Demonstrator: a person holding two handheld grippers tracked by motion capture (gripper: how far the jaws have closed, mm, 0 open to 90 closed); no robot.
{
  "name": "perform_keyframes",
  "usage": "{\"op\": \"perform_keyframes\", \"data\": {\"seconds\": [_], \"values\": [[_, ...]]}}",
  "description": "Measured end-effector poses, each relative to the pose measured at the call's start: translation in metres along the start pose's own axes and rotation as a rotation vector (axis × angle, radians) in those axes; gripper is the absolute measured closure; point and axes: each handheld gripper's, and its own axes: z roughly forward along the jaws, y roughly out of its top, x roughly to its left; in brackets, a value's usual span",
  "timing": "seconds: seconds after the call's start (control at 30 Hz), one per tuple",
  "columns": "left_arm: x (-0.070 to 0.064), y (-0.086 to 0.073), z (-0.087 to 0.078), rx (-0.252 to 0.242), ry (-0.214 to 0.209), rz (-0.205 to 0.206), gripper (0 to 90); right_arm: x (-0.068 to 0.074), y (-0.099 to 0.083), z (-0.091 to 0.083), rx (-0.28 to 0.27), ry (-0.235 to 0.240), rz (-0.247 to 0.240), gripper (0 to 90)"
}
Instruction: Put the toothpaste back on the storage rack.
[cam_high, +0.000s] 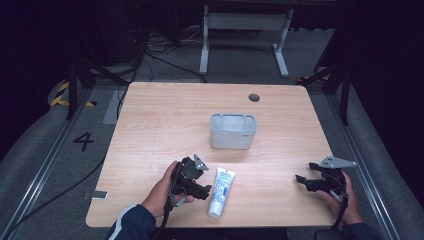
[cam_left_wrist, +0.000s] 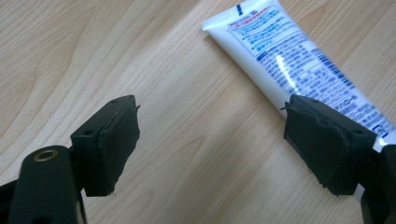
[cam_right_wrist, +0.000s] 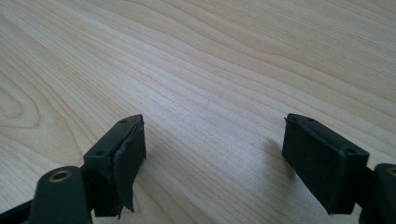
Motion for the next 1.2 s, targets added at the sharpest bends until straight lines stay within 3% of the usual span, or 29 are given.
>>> {"op": "perform_keyframes", "data": {"seconds": [0.23,0.67,0.97,1.2], "values": [[-0.007,0.011,0.004,-0.012,-0.04,0.011,18.2,0.0,0.0,0.0,0.0,0.0,-0.002,22.3],[-0.016,0.025,0.019,0.035,-0.084,-0.002,18.1,0.0,0.0,0.0,0.0,0.0,-0.003,22.5],[-0.021,0.031,0.034,0.058,-0.123,-0.039,17.4,0.0,0.0,0.0,-0.001,0.0,-0.004,22.6],[-0.024,0.035,0.045,0.092,-0.108,-0.056,16.4,0.0,0.0,0.0,-0.001,0.0,-0.005,22.7]]}}
